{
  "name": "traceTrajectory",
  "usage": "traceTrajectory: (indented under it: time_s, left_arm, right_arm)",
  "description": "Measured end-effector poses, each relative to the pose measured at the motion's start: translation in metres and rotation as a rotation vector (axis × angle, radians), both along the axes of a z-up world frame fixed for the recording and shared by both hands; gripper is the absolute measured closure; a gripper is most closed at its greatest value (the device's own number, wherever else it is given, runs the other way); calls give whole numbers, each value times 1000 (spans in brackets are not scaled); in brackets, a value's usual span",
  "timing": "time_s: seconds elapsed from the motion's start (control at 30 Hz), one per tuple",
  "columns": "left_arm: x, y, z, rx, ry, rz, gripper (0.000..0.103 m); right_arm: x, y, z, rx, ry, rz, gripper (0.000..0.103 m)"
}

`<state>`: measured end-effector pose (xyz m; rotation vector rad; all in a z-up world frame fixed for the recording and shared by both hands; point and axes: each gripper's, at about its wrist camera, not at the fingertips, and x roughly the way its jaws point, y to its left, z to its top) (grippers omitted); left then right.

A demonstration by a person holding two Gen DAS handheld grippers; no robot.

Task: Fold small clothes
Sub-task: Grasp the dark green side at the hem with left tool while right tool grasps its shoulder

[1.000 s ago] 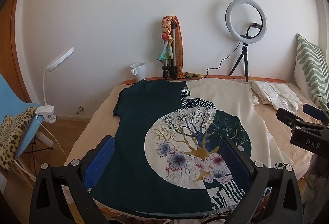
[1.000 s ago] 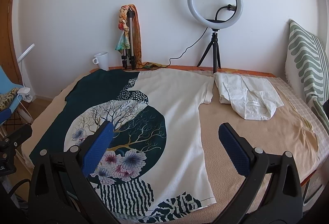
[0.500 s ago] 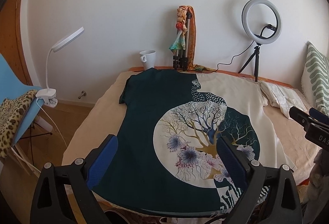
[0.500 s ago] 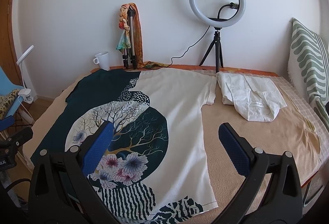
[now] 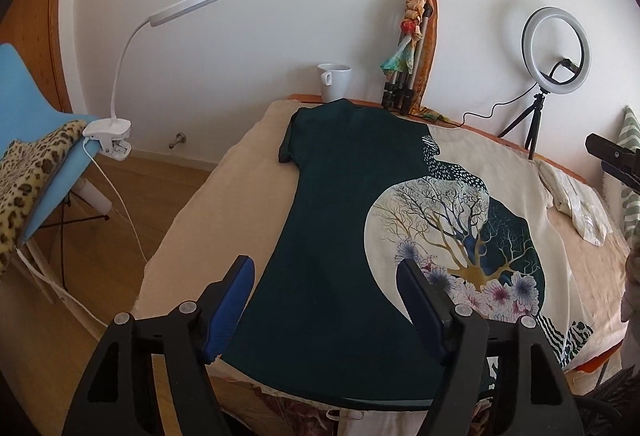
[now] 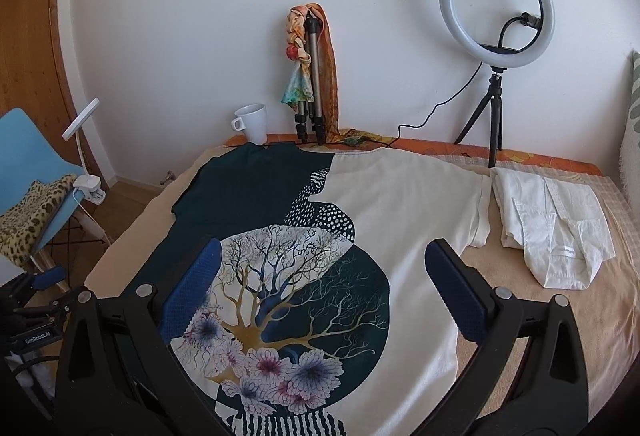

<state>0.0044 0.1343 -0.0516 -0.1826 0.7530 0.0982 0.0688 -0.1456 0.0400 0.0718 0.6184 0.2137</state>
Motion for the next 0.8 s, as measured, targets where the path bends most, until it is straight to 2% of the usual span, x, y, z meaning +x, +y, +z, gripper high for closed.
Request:
traceTrajectory:
  time_s: [0.07,0.1,0.27,0.47,0.67,0.73,0.8]
  left_arm:
    - [1,7,-9,-9,35,5,30]
    - [1,9,-12,-11,46,5,36]
    - [0,18,-29,-49,99,-9,47]
    - [5,38,-49,-224,170,13,62]
    - [6,47,-58,-232,186,41,64]
    - [6,52,-63,-248,198,47,65]
    - [6,56,-68,-263,211,53,66]
  right_arm:
    - [11,7,5,27,-10,42,0]
    - [17,12,8,33,-12,62,0]
    - [56,40,16,5,9,159,0]
    - [118,74,13,87,122,289,0]
    - [186,133,-2,171,268,364,7]
    - [204,158,-9,167,305,394,15]
    - [220,182,-17,144,339,412,18]
